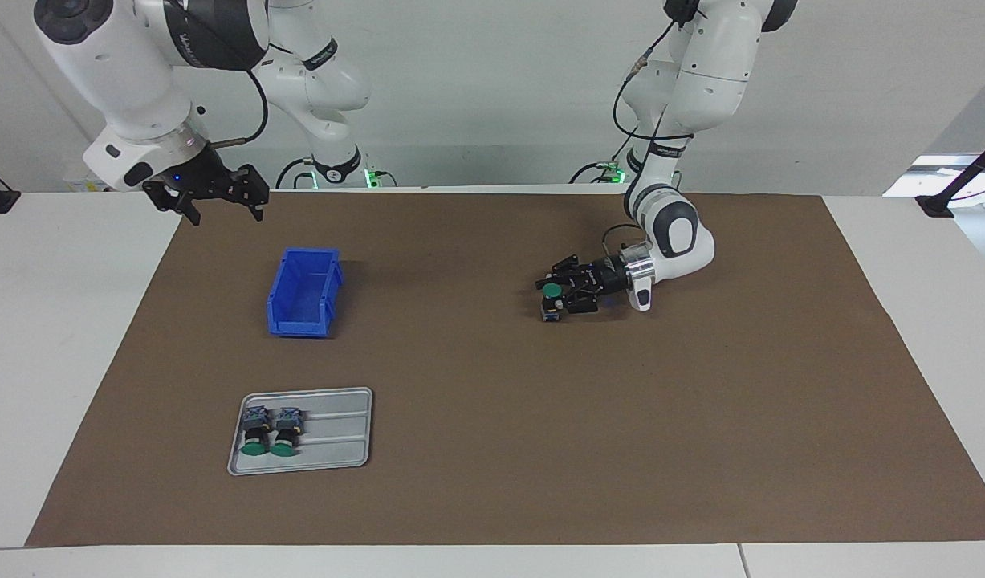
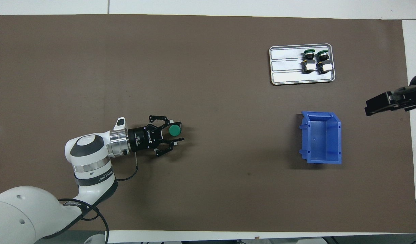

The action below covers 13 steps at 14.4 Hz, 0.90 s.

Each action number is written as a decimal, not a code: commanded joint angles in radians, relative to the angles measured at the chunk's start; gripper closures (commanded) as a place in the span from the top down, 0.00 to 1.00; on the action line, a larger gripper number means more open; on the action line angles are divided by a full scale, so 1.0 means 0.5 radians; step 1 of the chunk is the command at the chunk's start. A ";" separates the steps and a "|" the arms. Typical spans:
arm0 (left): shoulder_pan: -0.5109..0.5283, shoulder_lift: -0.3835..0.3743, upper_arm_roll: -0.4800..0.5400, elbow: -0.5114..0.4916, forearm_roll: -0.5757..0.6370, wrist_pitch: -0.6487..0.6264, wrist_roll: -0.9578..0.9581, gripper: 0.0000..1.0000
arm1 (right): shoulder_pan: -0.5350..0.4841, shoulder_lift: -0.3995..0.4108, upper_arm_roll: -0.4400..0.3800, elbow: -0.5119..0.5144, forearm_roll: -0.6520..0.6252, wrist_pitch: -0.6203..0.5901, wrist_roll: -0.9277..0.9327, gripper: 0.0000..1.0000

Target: Place and press button with both arms

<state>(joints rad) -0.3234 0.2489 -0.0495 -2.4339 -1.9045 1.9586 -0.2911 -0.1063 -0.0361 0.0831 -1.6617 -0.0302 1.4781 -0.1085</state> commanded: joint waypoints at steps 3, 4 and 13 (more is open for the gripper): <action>-0.013 -0.087 0.013 -0.087 -0.044 0.028 0.042 0.93 | -0.002 -0.032 0.006 -0.039 -0.016 0.001 -0.050 0.99; -0.016 -0.114 0.013 -0.087 -0.044 0.065 0.030 1.00 | -0.002 -0.032 0.006 -0.039 -0.016 0.001 -0.050 0.99; -0.117 -0.387 0.016 -0.087 -0.014 0.454 -0.096 1.00 | 0.007 -0.035 0.012 -0.039 -0.016 0.001 -0.041 0.99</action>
<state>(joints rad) -0.3493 0.1378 -0.0491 -2.4452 -1.9049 2.1137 -0.3074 -0.1007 -0.0361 0.0839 -1.6617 -0.0302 1.4781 -0.1085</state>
